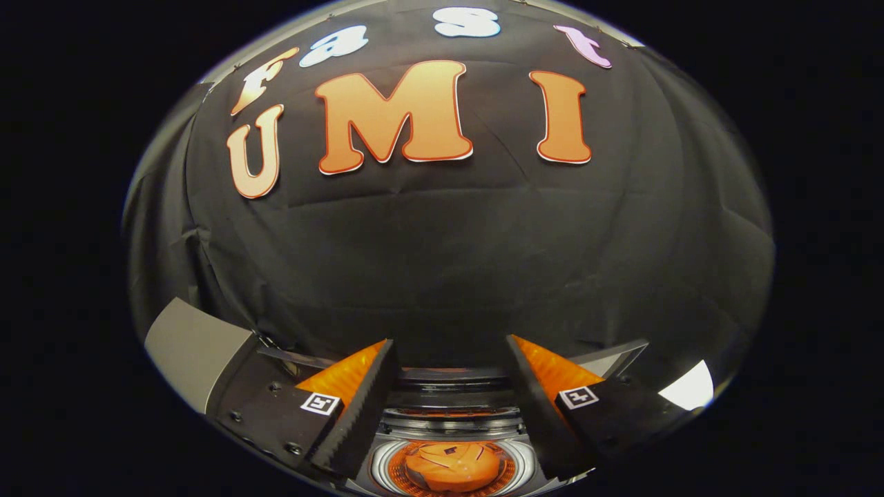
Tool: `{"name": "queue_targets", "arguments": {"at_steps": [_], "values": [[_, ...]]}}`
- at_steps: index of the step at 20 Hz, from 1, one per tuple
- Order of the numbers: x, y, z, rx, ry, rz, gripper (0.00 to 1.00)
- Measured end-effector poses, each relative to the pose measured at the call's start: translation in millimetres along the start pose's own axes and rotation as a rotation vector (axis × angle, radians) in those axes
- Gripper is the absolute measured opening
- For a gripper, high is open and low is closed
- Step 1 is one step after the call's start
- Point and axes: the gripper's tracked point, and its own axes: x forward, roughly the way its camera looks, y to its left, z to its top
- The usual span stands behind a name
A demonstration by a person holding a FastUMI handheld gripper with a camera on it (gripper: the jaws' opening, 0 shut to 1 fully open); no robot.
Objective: Put the clothes into the washing machine and then close the washing machine lid.
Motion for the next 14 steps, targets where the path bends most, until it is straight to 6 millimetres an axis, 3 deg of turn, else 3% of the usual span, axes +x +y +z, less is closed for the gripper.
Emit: {"name": "queue_targets", "arguments": {"at_steps": [14], "values": [[-47,5,-27,-0.02,-0.038,-0.012,0.99]]}}
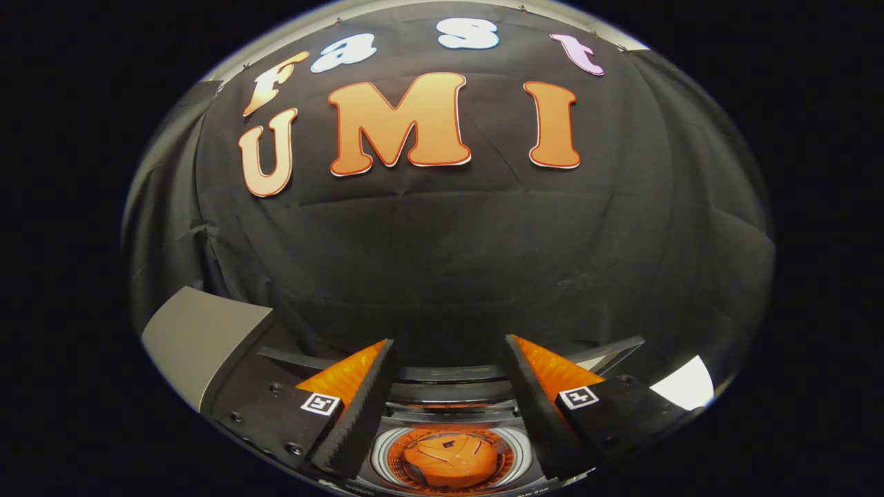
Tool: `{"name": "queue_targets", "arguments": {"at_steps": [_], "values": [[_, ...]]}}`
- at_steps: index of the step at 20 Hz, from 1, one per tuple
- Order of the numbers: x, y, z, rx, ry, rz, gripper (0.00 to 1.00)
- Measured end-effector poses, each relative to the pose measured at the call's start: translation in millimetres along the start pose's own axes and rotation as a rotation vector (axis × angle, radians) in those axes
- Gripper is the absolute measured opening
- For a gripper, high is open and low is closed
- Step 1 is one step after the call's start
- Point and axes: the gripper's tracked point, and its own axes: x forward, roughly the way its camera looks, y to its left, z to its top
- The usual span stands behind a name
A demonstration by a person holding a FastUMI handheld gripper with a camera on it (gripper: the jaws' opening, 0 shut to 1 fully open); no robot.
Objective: Put the clothes into the washing machine and then close the washing machine lid.
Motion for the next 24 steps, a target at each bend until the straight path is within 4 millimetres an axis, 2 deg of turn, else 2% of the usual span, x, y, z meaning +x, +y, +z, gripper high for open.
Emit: {"name": "queue_targets", "arguments": {"at_steps": [6,16,19,24], "values": [[-23,2,-17,0.007,-0.006,0.003,0.99],[-43,7,-52,0.011,0.01,0.008,0.98],[-42,6,-93,0.012,0.089,0.003,0.98],[-38,12,-176,0.04,0.254,0.012,0.99]]}}
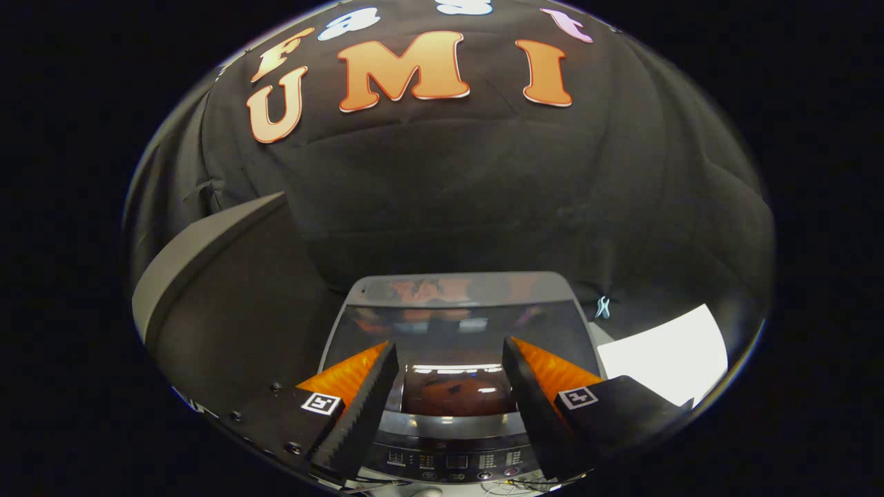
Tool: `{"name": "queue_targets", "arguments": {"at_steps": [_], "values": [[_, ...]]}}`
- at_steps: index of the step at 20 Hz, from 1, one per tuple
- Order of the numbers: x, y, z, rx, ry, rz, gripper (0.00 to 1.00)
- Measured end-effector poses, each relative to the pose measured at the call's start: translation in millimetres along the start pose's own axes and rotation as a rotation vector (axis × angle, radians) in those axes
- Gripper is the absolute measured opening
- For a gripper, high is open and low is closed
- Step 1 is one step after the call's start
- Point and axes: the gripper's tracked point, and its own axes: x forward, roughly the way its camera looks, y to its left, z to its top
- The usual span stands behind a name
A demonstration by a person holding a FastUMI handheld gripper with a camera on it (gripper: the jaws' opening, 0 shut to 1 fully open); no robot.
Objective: Put the clothes into the washing machine and then close the washing machine lid.
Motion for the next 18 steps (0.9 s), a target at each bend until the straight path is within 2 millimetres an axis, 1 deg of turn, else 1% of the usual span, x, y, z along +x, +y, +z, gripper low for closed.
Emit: {"name": "queue_targets", "arguments": {"at_steps": [2,3,6,9,11,13,15,18], "values": [[10,0,-26,0.009,0.048,-0.005,0.99],[15,0,-36,0.012,0.063,-0.002,0.99],[24,-2,-55,0.018,0.103,-0.01,0.99],[28,-2,-64,0.035,0.122,-0.012,0.99],[25,-2,-59,0.043,0.113,-0.015,0.99],[17,0,-44,0.05,0.086,-0.01,0.98],[3,4,-26,0.053,0.048,-0.011,0.98],[-21,9,9,0.057,-0.023,-0.016,0.98]]}}
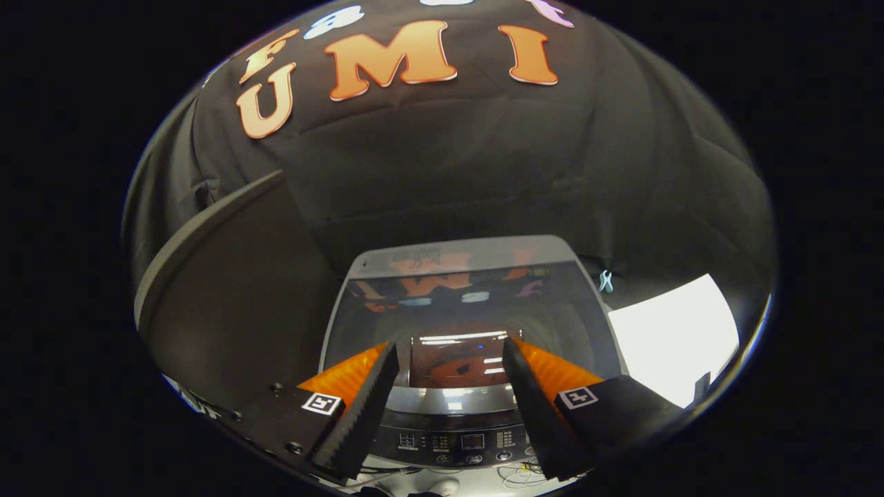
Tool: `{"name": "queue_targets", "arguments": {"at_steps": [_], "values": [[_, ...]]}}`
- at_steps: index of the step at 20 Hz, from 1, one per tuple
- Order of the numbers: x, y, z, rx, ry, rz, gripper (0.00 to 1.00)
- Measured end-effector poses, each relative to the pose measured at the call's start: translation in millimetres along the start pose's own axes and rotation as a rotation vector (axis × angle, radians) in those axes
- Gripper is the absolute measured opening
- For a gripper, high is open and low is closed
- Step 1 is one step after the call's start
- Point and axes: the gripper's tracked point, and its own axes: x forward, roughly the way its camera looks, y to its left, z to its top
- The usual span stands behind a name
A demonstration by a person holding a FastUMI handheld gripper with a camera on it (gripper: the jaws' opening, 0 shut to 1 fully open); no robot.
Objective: Put the clothes into the washing machine and then close the washing machine lid.
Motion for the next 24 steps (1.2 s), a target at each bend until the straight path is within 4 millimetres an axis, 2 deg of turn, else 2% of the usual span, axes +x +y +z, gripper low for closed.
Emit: {"name": "queue_targets", "arguments": {"at_steps": [5,15,19,22,24], "values": [[-59,20,65,0.009,-0.148,-0.002,0.98],[-180,53,165,-0.064,-0.393,-0.028,0.98],[-229,65,185,-0.088,-0.473,-0.024,0.98],[-252,77,201,-0.072,-0.533,0.002,0.98],[-268,79,204,-0.069,-0.559,0.013,0.98]]}}
